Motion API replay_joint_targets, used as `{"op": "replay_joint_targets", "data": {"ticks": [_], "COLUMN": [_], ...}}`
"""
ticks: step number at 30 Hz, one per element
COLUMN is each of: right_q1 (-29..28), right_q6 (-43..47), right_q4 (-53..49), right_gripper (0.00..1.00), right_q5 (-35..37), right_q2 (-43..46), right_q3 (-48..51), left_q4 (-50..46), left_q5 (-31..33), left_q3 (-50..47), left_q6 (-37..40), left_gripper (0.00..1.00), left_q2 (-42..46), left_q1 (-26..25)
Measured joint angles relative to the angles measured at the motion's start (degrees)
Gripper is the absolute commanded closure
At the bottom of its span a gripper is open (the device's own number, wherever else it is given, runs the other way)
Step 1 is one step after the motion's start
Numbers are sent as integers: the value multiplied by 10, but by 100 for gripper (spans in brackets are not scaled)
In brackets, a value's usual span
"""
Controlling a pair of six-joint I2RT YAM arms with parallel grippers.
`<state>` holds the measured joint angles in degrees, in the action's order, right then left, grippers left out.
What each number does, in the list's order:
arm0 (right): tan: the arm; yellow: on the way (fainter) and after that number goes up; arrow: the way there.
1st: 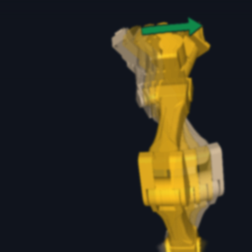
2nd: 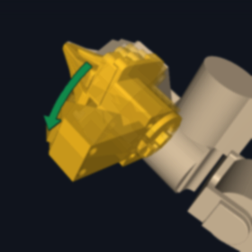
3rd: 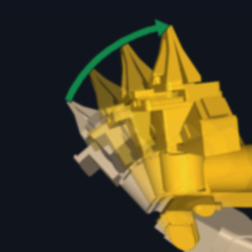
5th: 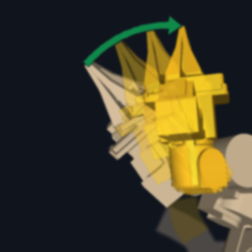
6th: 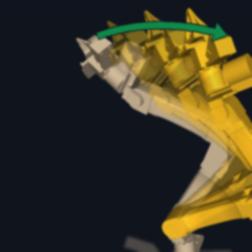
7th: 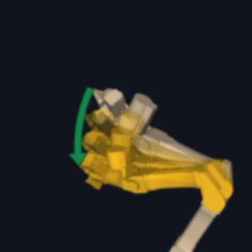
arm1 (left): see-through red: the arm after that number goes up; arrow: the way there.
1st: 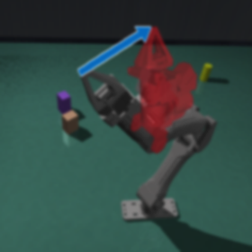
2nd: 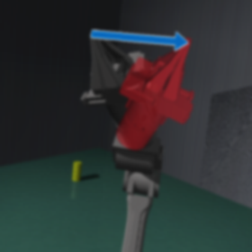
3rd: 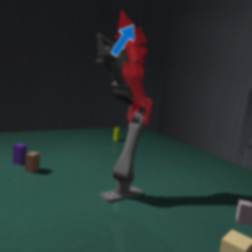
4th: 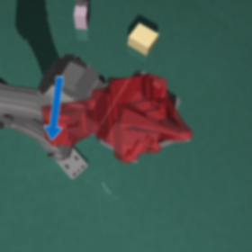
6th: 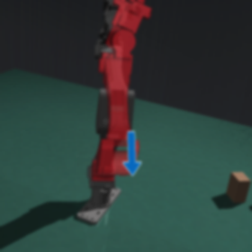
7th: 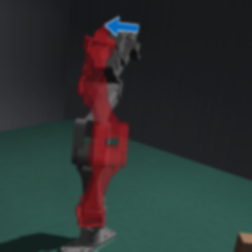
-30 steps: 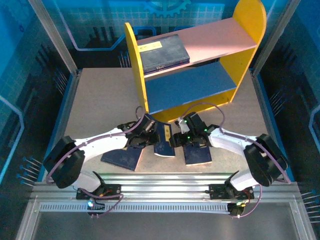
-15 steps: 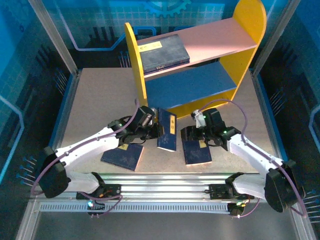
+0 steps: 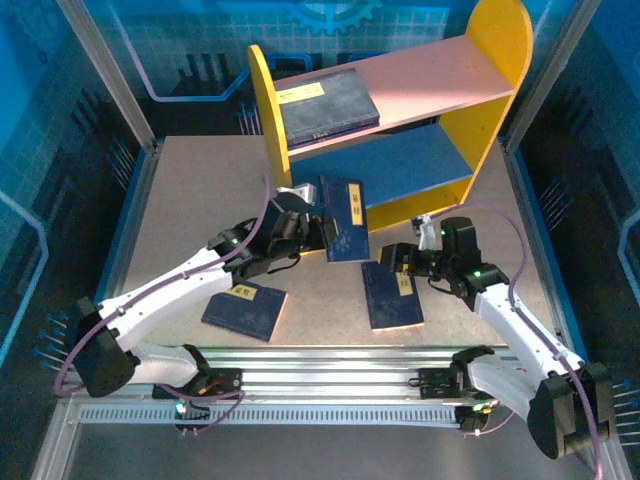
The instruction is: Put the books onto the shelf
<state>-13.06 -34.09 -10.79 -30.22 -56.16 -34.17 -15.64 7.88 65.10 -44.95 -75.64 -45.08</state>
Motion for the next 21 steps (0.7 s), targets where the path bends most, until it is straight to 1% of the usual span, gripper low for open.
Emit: {"op": "replay_joint_targets", "data": {"ticks": [2,5,12,16,21], "right_q1": [16,19,21,22,22], "right_q6": [-35,-78,-174,-216,-244], "right_q4": [27,58,135,177,213], "right_gripper": [34,30,23,20,20], "right_q5": [-24,-45,-63,-67,-67], "right_q2": [12,31,66,66,56], "right_q3": [13,28,57,81,86], "left_q4": [24,56,116,146,163], "left_q5": [33,81,160,194,208], "left_q3": [1,1,1,1,9], "left_q6": [-3,-10,-21,-27,-30], "left_gripper": [100,100,100,100,100], "left_q2": [-10,-23,-45,-46,-58], "left_q1": [-10,-31,-66,-77,-86]}}
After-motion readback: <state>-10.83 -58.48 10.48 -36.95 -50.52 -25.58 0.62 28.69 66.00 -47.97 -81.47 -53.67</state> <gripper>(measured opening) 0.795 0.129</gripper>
